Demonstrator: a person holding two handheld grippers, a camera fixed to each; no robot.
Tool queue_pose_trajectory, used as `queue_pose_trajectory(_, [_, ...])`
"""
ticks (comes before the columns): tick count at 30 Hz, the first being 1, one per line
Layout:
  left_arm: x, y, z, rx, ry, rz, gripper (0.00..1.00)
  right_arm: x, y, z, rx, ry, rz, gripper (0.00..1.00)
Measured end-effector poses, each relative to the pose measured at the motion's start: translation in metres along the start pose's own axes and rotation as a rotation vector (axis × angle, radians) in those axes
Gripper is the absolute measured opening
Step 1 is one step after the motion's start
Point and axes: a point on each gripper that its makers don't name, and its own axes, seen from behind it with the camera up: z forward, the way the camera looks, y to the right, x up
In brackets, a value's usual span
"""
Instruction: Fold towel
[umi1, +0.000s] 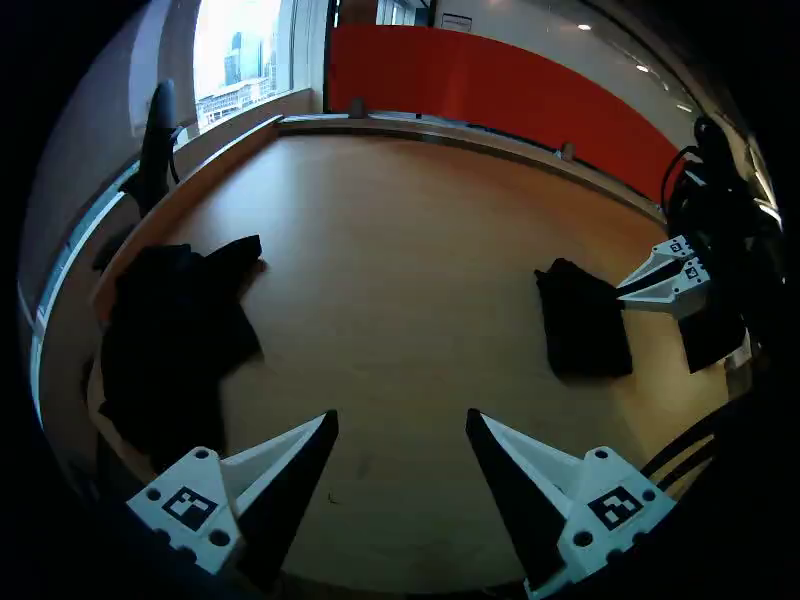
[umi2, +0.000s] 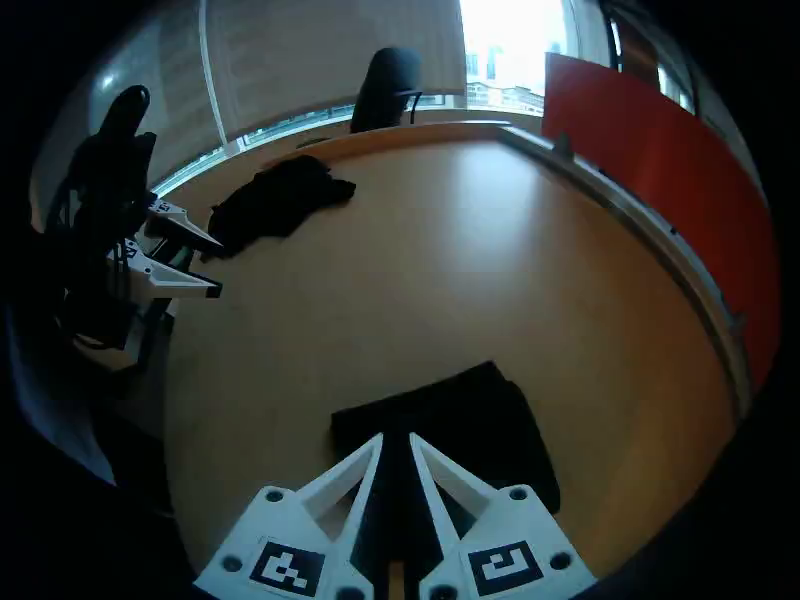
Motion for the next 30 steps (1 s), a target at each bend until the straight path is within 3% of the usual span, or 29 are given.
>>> queue_pose_trajectory(4, [0.000,0.001,0.001,-0.001,-0.001,0.004,0.95,0.000,-0.001,0.002,0.002,0.001,0.007,0.07])
queue_pose_trajectory(8, [0.000,0.002,0.001,-0.003,-0.002,0.003,0.95,0.000,-0.001,0.001,-0.004,0.002,0.010,0.30])
queue_pose_trajectory(12, [-0.001,0.002,0.001,-0.003,-0.003,0.001,0.95,-0.001,0.000,-0.001,-0.013,0.005,0.013,0.63])
queue_pose_trajectory(13, [-0.001,0.002,0.001,-0.002,-0.004,0.000,0.95,-0.001,0.000,-0.002,-0.014,0.007,0.015,0.66])
queue_pose_trajectory(30, [0.005,0.006,0.002,-0.007,0.002,0.008,0.95,-0.020,-0.001,-0.016,-0.050,0.008,0.063,0.70])
